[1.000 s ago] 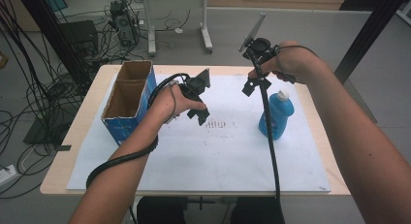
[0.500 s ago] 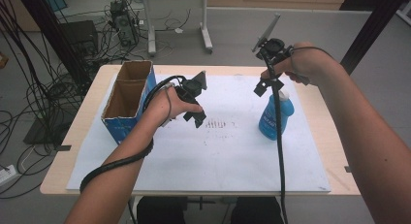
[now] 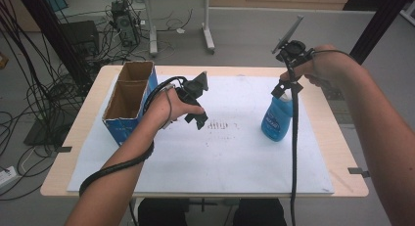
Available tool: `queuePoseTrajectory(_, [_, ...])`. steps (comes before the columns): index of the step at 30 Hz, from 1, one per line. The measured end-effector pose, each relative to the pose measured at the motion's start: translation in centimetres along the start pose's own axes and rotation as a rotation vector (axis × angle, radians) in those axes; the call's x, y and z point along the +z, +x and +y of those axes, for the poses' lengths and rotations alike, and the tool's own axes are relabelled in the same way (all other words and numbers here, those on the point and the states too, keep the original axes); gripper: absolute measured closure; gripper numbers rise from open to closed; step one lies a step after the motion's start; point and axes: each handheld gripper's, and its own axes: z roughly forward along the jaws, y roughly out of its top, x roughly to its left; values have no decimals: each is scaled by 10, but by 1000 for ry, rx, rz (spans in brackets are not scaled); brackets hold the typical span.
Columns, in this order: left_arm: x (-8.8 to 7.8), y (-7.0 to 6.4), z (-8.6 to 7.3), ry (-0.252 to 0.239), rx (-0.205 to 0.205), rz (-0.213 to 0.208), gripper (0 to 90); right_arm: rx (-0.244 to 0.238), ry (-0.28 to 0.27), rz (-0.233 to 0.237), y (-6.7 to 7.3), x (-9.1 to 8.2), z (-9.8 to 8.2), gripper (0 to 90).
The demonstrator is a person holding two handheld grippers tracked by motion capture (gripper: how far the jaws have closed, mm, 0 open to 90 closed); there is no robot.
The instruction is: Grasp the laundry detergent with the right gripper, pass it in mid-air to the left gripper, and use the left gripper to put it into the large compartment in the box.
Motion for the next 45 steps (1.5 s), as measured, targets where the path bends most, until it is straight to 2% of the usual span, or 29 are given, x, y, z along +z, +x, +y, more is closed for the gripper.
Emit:
queuePoseTrajectory(16, [-2,-4,-3,-5,11,-5,100,64,4,-8,-21,2,-31,75])
queuePoseTrajectory(28, [-2,-2,-6,-15,2,-12,100,82,15,0,-27,13,-46,75])
queuePoseTrajectory(33, [-2,-3,-6,-42,-9,-30,101,90,-6,23,-28,15,-54,76])
queuePoseTrajectory(45, [1,-6,-7,-44,-1,-33,101,108,-20,28,-30,24,-66,75])
